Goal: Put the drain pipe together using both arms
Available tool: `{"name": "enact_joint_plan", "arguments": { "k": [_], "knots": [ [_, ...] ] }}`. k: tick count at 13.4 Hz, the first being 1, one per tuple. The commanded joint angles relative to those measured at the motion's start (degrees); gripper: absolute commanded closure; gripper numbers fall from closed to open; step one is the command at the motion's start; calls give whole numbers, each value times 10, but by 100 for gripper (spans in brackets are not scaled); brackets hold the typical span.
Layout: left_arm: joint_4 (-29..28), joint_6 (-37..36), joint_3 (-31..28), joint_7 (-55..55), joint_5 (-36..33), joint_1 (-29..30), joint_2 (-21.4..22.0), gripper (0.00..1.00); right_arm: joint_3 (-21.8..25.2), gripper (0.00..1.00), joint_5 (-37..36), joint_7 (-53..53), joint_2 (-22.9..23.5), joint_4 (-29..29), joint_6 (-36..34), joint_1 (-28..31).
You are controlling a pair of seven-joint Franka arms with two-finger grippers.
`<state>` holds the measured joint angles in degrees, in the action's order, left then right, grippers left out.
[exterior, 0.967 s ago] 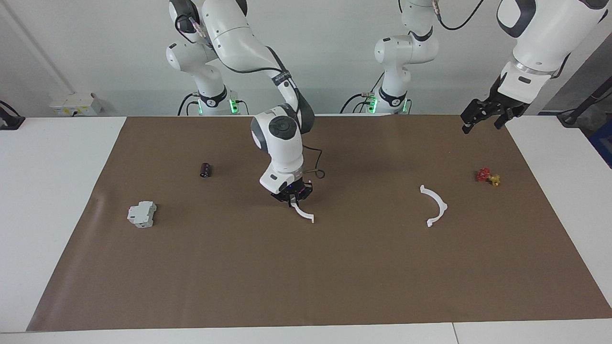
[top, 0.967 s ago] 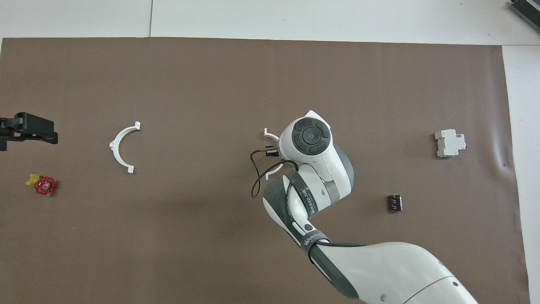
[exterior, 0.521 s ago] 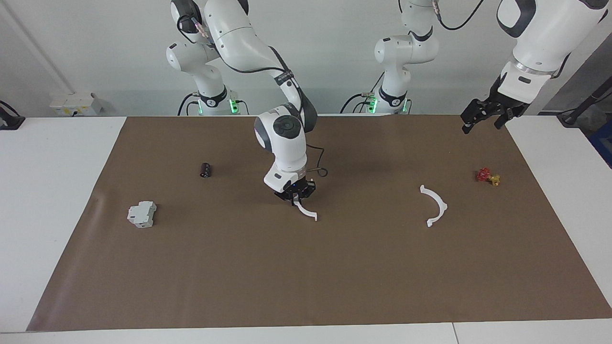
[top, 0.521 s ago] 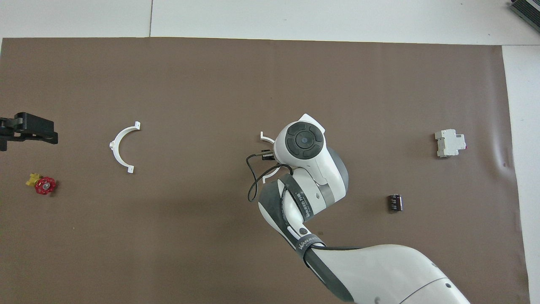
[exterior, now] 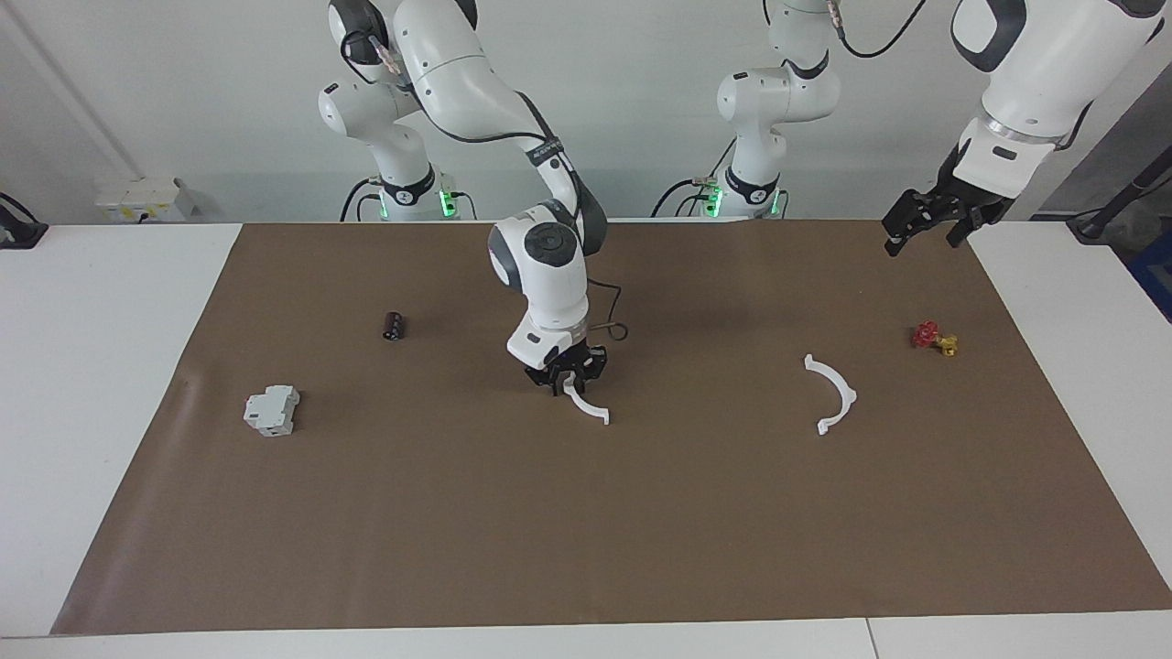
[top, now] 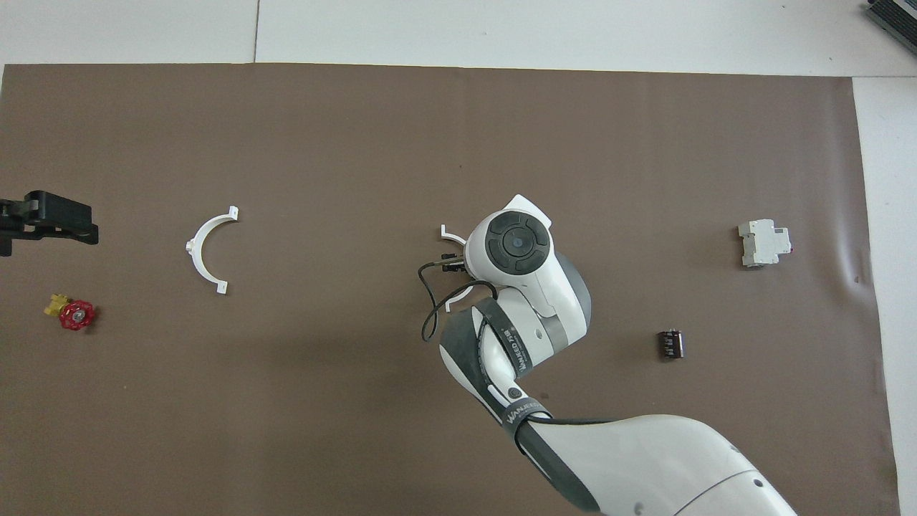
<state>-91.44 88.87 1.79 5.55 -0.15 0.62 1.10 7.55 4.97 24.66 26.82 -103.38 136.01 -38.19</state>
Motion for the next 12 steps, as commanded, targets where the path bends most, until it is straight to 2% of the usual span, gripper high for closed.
{"name": "enact_joint_plan", "arguments": {
  "k": [1,5,6,9,10,12],
  "knots": [
    [-12,-7,1,-4,5,4,14,0,8,0,-12,13,-62,-2,-53,18],
    [-19,-9,1,-1,5,3,18,0,11,0,-23,-5,-141,-2,-132,100],
    [-63,11,1,6,5,1,37,0,11,0,-42,-19,-156,-2,-147,121],
    [-208,187,2,41,5,-5,94,0,11,0,-58,-72,-200,-2,-201,192],
    [-240,231,2,42,5,-5,102,0,11,0,-59,-86,-214,-2,-223,215],
    [-275,300,2,42,5,-3,89,0,11,0,-59,-120,-239,-2,-286,252]
  ]
}}
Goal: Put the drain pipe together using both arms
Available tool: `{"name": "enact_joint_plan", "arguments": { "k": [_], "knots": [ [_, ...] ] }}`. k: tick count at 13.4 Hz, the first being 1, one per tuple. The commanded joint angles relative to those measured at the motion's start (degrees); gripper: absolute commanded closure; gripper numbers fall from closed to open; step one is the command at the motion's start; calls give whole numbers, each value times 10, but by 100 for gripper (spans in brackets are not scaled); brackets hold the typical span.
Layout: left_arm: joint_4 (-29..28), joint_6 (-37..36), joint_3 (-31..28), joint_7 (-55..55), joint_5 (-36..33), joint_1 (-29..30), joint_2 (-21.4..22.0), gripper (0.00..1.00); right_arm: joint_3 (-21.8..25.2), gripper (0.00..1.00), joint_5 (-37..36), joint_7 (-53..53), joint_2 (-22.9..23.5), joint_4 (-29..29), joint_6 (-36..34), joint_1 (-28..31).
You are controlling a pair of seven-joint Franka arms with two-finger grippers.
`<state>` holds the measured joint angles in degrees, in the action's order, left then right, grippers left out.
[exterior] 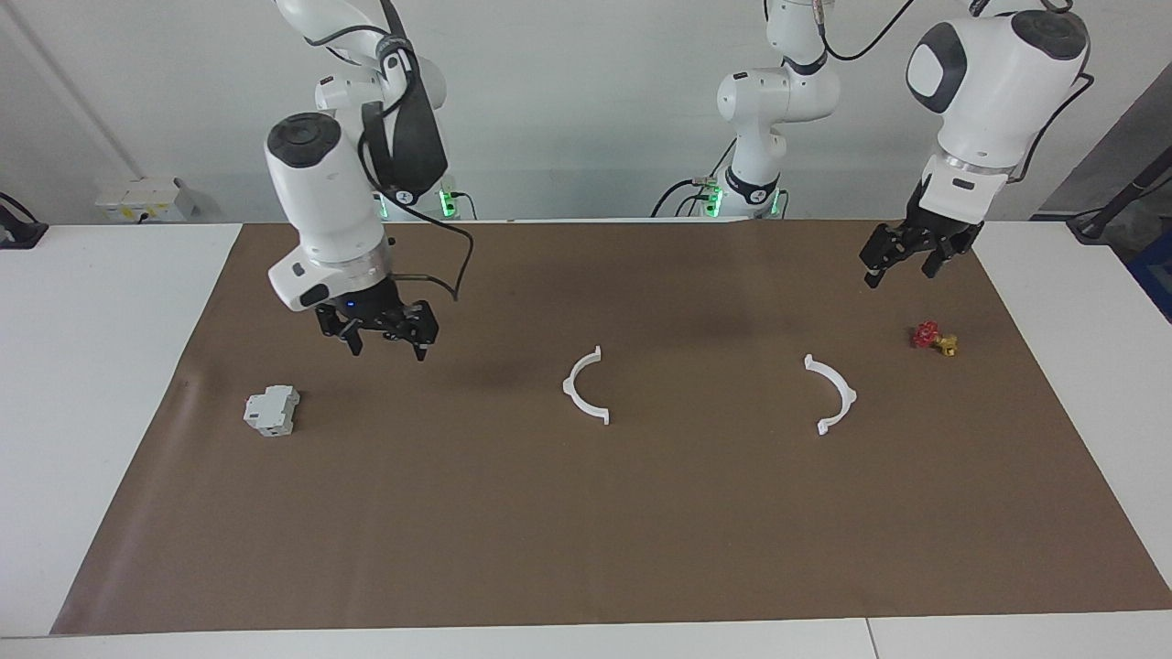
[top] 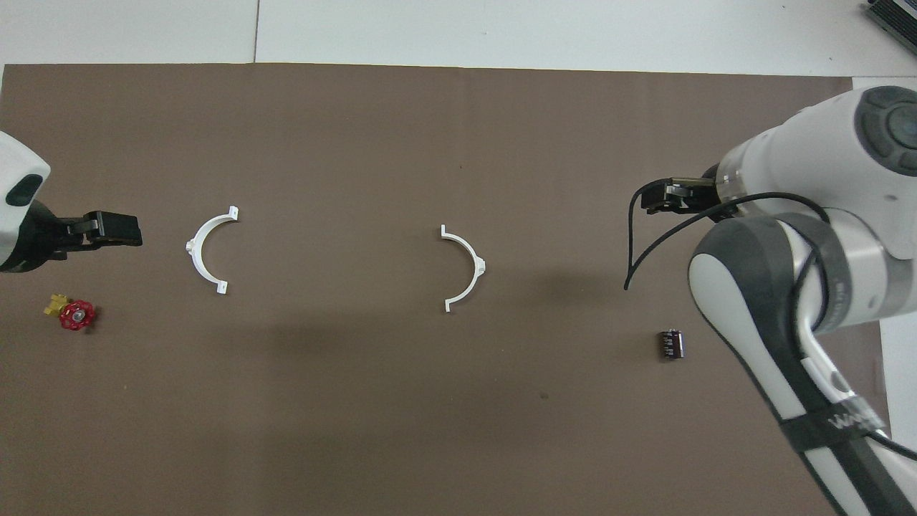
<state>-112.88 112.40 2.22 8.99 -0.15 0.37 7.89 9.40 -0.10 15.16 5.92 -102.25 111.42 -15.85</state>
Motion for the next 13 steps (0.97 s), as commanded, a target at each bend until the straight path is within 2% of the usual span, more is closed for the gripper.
{"name": "enact_joint_plan", "arguments": {
  "k": [1,4,7,9,10,13],
  "knots": [
    [-68,95,-2,8,5,1,0,0,-8,0,-8,-35,-42,-15,-66,46],
    [-81,178,-2,8,5,-3,-73,0,-8,0,-8,-101,-71,-22,-124,102],
    [-153,292,-2,7,5,5,-90,0,-8,0,-8,-170,-85,-20,-152,157],
    [-166,331,-2,8,5,6,-121,0,-7,0,-9,-197,-87,-11,-155,173],
    [-166,341,-2,11,5,6,-136,0,-7,0,-8,-196,-87,3,-164,173],
    [-166,350,-2,12,5,7,-157,0,-11,0,-9,-193,-77,93,-215,166]
  ]
}}
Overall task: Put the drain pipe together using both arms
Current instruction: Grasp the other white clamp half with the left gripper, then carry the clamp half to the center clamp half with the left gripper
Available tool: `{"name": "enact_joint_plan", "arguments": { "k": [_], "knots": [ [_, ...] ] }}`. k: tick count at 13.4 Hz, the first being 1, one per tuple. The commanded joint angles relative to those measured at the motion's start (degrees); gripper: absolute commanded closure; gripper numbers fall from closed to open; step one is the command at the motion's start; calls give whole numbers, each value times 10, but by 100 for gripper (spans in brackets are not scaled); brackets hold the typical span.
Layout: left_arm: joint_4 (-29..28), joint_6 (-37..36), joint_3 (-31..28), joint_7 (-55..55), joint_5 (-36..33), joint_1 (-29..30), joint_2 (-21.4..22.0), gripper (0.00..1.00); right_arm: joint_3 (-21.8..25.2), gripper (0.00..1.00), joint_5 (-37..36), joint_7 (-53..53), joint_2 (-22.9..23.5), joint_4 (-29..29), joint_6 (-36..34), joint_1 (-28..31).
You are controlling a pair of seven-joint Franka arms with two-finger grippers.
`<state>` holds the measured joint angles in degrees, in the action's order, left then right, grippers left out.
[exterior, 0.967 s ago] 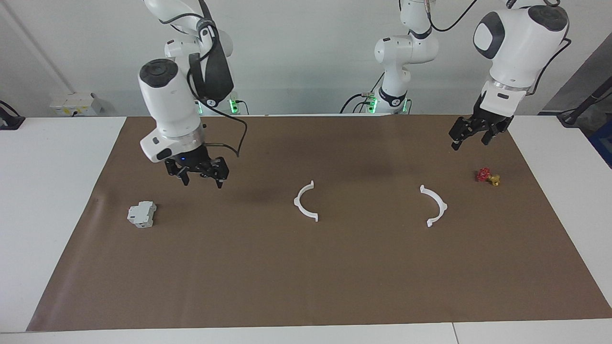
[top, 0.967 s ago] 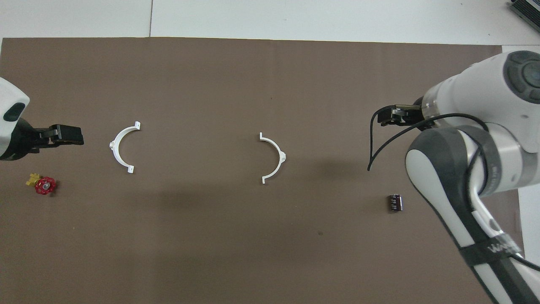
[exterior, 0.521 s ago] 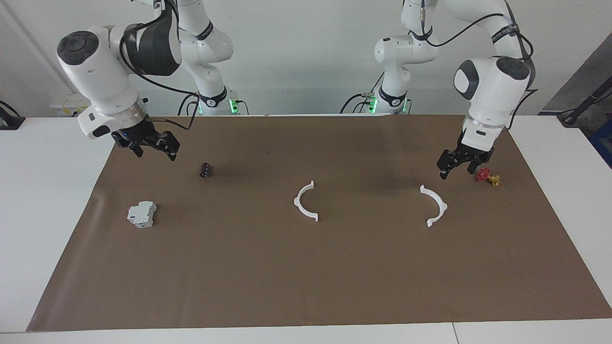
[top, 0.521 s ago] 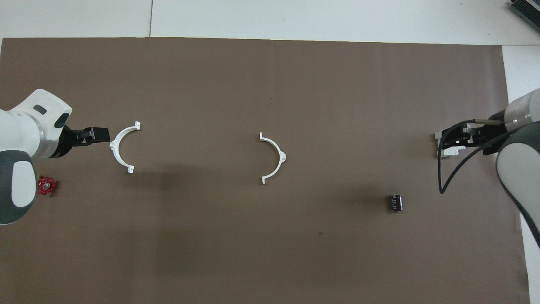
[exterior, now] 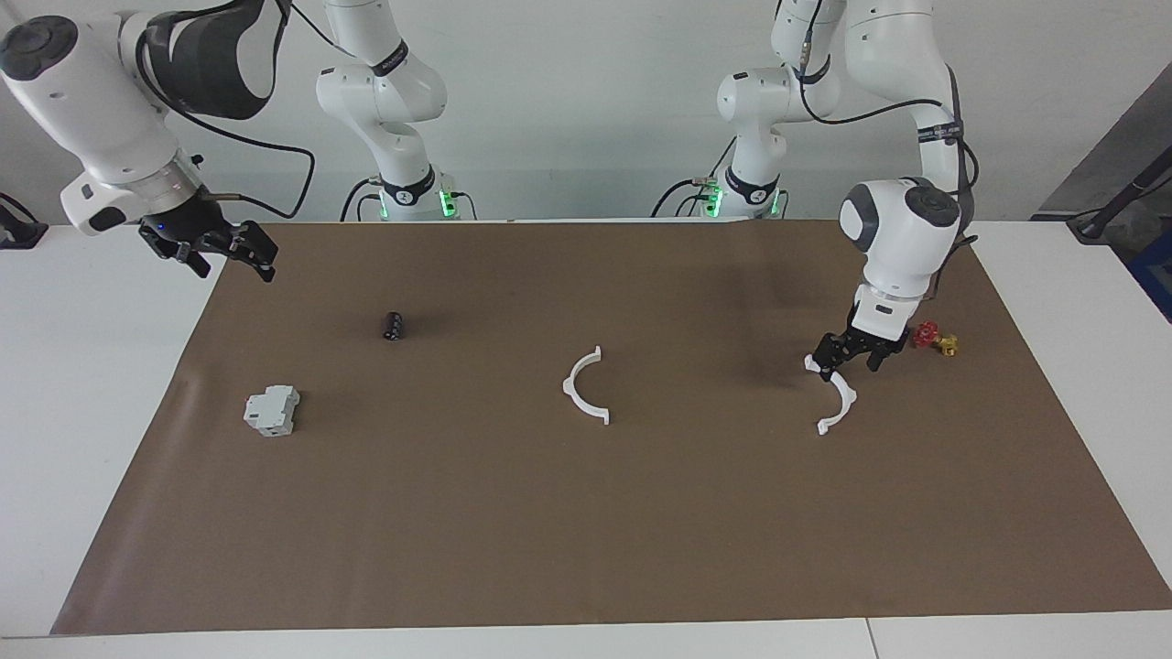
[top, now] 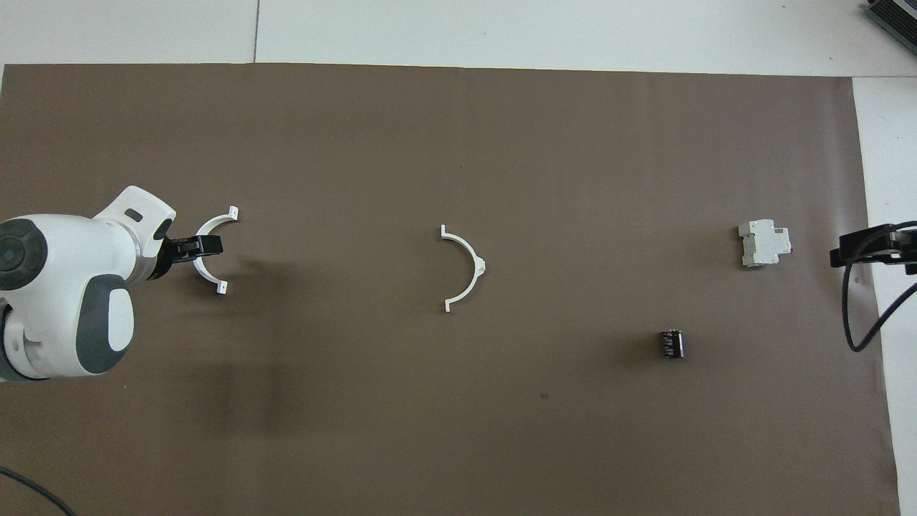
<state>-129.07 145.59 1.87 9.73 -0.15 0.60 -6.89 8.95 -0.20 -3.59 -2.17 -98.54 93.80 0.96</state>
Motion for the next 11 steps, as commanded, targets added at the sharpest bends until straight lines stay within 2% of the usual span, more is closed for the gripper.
{"name": "enact_joint_plan", "arguments": {
  "k": [1,4,7,8,9,10,11],
  "knots": [
    [-4,28,2,5,5,5,-16,0,-9,0,-8,-5,10,80,-56,-4],
    [-4,43,2,4,5,4,-27,0,-11,0,-7,13,28,120,-92,-7],
    [-1,56,2,4,5,4,-39,0,-13,0,-51,1,17,85,-67,-23],
    [-1,58,2,4,5,4,-39,5,-14,0,-54,3,18,86,-66,-34],
    [-1,56,2,5,5,4,-39,29,-14,0,-46,7,19,90,-70,-34],
    [-1,51,2,5,5,4,-39,61,-14,0,-44,7,22,98,-79,-32],
    [0,48,2,5,5,4,-39,88,-14,0,-42,7,23,102,-85,-33]
  ]
}}
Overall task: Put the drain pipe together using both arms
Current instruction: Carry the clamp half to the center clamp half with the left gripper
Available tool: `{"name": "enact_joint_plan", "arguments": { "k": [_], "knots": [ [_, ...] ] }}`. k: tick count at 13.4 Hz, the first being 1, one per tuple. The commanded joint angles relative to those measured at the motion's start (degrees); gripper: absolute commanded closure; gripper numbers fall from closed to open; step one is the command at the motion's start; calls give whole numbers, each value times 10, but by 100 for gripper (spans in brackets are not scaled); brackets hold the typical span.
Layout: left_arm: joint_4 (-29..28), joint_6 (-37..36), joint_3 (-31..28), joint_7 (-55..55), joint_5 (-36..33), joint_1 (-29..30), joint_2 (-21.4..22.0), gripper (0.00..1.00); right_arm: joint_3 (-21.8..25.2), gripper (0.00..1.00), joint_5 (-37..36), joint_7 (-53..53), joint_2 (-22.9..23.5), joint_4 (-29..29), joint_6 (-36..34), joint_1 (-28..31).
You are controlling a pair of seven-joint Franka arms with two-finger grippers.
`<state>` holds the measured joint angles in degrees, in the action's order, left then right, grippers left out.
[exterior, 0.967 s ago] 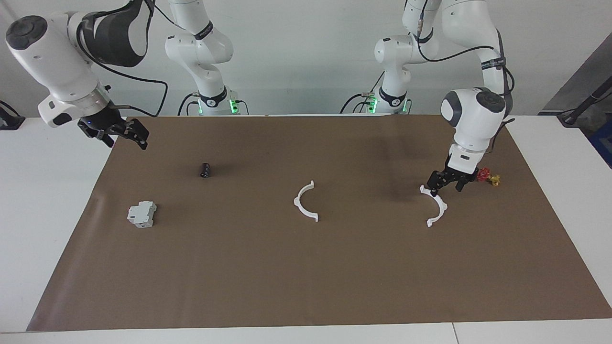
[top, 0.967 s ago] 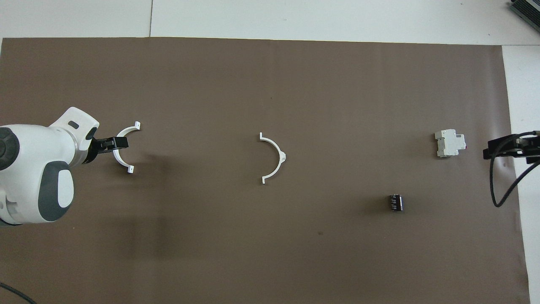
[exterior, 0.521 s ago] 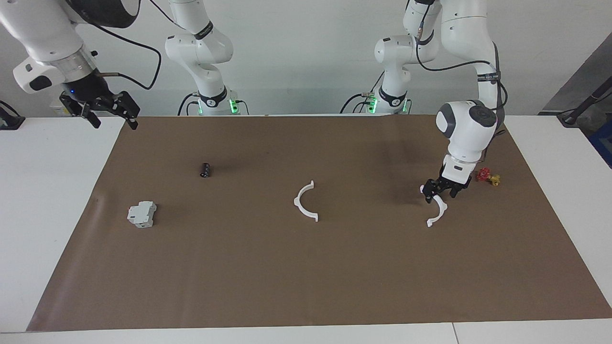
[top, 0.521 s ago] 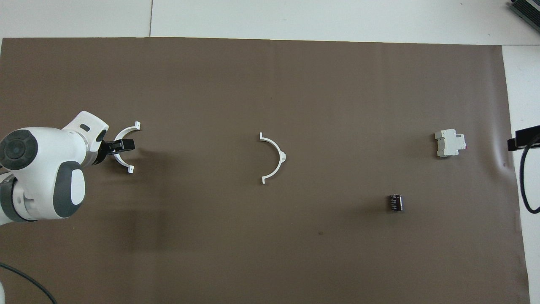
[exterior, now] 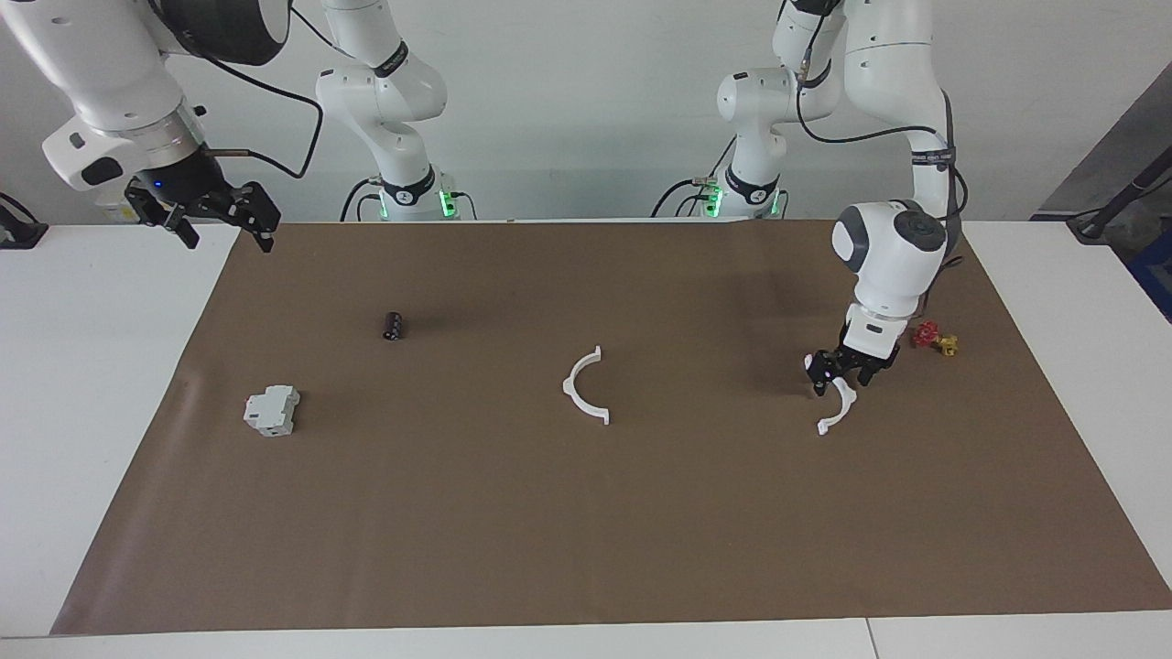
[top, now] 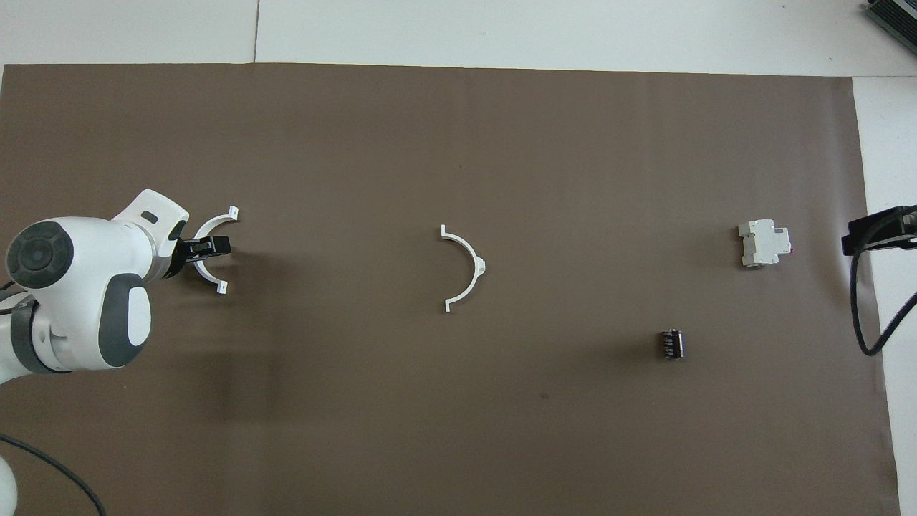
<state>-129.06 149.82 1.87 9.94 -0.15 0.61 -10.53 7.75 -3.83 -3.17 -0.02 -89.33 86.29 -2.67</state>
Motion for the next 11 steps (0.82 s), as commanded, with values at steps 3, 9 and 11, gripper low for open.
{"name": "enact_joint_plan", "arguments": {
  "k": [3,9,11],
  "knots": [
    [4,-14,2,2,5,3,-2,100,4,0,36,8,1,6,-7,14],
    [72,-113,4,86,6,-17,2,100,3,0,17,4,-2,-1,-2,9],
    [106,-152,3,201,6,-64,2,100,2,0,20,7,-4,-5,1,9]
  ]
}}
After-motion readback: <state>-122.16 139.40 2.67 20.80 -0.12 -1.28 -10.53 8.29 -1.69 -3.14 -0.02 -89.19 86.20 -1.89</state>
